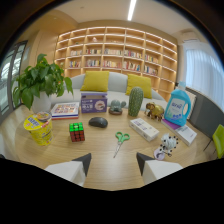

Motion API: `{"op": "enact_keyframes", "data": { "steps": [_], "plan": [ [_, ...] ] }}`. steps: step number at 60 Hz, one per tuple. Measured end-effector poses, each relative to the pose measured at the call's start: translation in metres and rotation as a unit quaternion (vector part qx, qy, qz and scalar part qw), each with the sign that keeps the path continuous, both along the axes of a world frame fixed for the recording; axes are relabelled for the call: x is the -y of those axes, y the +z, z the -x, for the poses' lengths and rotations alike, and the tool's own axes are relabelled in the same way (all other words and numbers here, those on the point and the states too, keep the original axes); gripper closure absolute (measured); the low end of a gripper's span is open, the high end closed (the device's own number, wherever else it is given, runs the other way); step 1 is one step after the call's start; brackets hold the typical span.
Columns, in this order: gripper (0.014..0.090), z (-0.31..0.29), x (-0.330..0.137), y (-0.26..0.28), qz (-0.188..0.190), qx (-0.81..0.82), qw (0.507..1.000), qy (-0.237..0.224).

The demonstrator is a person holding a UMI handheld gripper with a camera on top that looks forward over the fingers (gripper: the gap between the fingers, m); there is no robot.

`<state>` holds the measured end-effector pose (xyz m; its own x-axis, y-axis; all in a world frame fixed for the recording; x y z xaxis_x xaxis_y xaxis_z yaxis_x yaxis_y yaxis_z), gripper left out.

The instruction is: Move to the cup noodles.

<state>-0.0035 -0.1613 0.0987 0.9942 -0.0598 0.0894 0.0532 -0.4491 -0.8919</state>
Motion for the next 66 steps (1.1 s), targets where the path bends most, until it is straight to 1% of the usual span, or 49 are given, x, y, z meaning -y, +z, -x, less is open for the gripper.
{"op": "enact_keyframes", "data": {
  "steps": [7,15,20,24,38,47,52,66],
  "plan": [
    [0.0189,-0.002,0.002,0.001,0.000,0.004,1.000,-0.005],
    [0.0189,0.000,0.017,0.000,0.003,0.001,1.000,-0.013],
    [0.0188,0.006,0.027,0.002,0.002,0.004,1.000,-0.018],
    [0.0190,0.019,0.036,0.001,0.004,0.005,1.000,-0.012],
    [0.0188,0.077,0.064,-0.005,0.010,0.007,1.000,-0.001],
    [0.0189,0.127,0.071,-0.015,0.015,-0.003,1.000,0.010],
    [0.0187,0.157,0.068,-0.020,0.022,-0.002,1.000,0.020],
    [0.0186,0.231,0.047,-0.021,0.021,-0.011,0.999,0.048]
  ]
}}
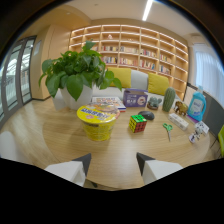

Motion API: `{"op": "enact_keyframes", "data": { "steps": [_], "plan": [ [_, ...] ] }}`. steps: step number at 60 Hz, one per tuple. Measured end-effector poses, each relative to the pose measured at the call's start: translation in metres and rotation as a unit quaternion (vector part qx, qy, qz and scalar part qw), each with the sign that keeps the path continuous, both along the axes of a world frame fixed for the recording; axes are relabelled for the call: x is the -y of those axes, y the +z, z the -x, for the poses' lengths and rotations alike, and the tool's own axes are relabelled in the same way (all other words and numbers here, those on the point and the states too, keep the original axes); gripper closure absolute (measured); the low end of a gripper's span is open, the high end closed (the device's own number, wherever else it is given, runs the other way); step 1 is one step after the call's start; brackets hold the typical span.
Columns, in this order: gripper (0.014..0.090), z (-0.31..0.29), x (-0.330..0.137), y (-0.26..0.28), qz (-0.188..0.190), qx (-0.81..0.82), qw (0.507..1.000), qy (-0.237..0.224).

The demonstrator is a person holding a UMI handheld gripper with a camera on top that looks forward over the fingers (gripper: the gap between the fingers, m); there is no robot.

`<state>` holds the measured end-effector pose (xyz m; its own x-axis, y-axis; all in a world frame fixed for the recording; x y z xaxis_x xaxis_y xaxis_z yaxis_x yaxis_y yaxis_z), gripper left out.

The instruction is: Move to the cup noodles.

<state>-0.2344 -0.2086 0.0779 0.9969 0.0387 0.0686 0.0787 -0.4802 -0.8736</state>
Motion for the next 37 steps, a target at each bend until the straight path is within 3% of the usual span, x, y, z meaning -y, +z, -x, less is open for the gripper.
{"op": "enact_keyframes", "data": {
  "steps": [16,37],
  "plan": [
    [0.0185,0.055,-0.046,-0.001,-0.005,-0.014,1.000,0.010],
    [0.0189,0.068,-0.071,-0.010,0.000,-0.015,1.000,0.007]
  ]
}}
